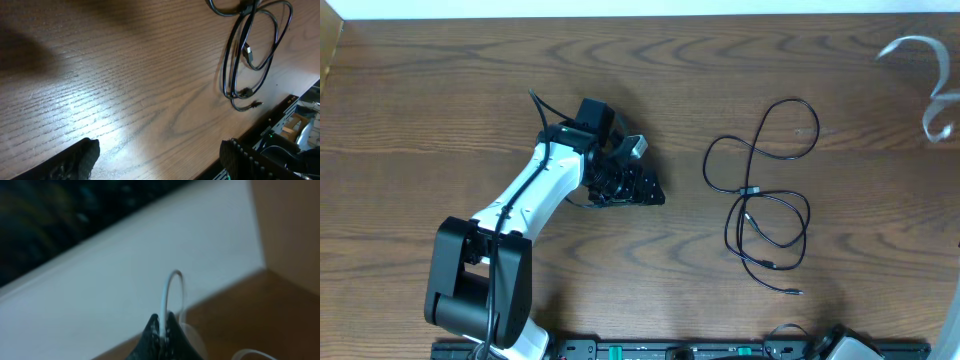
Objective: Untangle cables
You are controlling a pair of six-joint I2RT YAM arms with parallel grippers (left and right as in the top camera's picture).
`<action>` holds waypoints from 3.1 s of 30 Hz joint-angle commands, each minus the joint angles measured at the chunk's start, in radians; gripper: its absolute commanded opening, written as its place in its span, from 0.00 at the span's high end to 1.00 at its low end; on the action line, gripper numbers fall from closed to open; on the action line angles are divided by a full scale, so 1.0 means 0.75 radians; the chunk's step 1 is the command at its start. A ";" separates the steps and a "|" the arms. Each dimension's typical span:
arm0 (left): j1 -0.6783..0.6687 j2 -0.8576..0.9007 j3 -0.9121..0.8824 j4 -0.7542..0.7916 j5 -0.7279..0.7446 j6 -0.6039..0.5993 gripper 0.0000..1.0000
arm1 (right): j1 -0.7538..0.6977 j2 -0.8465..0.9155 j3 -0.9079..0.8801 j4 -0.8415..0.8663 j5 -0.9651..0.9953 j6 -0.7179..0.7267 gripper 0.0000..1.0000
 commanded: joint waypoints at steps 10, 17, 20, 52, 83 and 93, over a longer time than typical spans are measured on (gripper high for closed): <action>-0.004 0.013 -0.007 -0.005 0.012 0.013 0.18 | -0.047 0.228 0.011 -0.314 0.520 -0.223 0.99; -0.004 0.013 -0.007 -0.005 0.012 0.013 0.18 | -0.171 0.371 0.051 -0.371 0.351 -0.114 0.99; -0.004 0.013 -0.007 -0.004 0.012 0.013 0.18 | -0.229 0.457 0.156 -0.500 0.318 -0.092 0.99; -0.004 0.013 -0.007 -0.008 0.012 0.013 0.18 | -0.053 0.819 0.625 -1.422 -0.425 -0.450 0.27; -0.003 0.013 -0.007 -0.112 -0.711 -0.380 0.18 | 1.046 0.820 -0.082 -0.638 0.152 -0.312 0.57; -0.003 0.013 -0.007 -0.112 -0.712 -0.379 0.18 | 1.065 0.820 -0.203 -0.427 0.135 -0.079 0.90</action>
